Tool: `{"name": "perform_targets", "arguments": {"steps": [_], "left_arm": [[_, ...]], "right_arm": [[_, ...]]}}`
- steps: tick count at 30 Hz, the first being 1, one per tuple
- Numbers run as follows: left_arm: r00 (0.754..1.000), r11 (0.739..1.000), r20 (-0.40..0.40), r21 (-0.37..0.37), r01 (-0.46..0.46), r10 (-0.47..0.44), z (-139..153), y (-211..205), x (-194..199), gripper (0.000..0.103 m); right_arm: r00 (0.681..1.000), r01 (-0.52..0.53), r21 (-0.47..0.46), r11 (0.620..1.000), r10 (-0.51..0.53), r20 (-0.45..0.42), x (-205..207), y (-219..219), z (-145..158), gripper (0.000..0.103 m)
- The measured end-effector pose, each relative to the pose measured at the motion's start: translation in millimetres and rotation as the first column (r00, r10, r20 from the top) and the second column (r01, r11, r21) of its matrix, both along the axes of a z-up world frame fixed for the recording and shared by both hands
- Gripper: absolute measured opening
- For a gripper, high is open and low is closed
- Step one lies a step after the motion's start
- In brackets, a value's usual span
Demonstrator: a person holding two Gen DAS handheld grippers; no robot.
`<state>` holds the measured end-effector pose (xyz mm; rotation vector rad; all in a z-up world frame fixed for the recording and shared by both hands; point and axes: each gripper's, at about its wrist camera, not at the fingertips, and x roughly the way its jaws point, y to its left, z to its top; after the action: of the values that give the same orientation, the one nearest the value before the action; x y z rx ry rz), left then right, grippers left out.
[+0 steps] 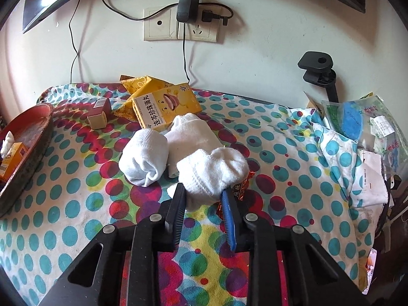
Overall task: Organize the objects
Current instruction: 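Grasp a white sock with the right gripper and lift it, then carry the white sock into the red tray and open the right gripper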
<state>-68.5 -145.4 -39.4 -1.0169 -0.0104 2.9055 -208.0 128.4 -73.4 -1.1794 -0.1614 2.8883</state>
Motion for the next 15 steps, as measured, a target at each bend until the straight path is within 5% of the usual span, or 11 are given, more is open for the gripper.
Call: {"name": "perform_targets", "arguments": {"steps": [15], "left_arm": [[0.999, 1.000, -0.032, 0.012, -0.006, 0.006, 16.5, -5.7, 10.8, 0.082]], "right_arm": [[0.995, -0.081, 0.055, 0.995, 0.084, -0.059, 24.2, -45.9, 33.5, 0.024]]}}
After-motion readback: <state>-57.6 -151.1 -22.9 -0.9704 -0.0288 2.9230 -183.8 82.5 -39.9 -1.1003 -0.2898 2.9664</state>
